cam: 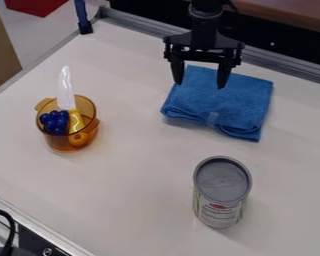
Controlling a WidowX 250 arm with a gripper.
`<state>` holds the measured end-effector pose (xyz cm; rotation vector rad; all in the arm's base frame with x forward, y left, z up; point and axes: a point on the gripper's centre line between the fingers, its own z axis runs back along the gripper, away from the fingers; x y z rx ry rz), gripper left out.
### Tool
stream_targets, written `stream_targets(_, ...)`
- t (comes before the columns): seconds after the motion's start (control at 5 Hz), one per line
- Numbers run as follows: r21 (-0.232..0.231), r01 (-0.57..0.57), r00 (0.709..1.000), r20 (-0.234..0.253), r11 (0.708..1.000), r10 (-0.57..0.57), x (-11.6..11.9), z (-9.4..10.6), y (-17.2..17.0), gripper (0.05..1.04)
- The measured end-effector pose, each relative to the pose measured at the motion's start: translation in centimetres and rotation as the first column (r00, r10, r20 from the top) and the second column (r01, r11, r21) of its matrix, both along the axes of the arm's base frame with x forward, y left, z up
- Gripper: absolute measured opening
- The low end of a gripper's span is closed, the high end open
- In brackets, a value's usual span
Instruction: Move the yellow pot to the silver can
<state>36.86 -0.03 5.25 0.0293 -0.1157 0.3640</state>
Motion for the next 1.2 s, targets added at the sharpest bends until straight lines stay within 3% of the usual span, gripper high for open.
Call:
stream_targets(0.2,0.002,-0.005,0.999,-0.043,1.0,0.005,-0.7,-1.5,0.0,1.001)
stream_targets(0.4,0.025,-0.084,0.996,-0.017,0.996,0.084,-2.4,-1.9,1.7,1.001)
stream_targets(0.8,0.06,-0.203,0.979,0.043,0.977,0.201,-5.2,-0.6,7.6,1.001)
stream_targets(1.0,0.093,-0.325,0.943,0.103,0.941,0.316,-6.3,-0.7,10.4,1.001)
stream_targets(1.2,0.062,-0.363,0.928,0.118,0.93,0.354,-6.6,-0.4,12.7,1.001)
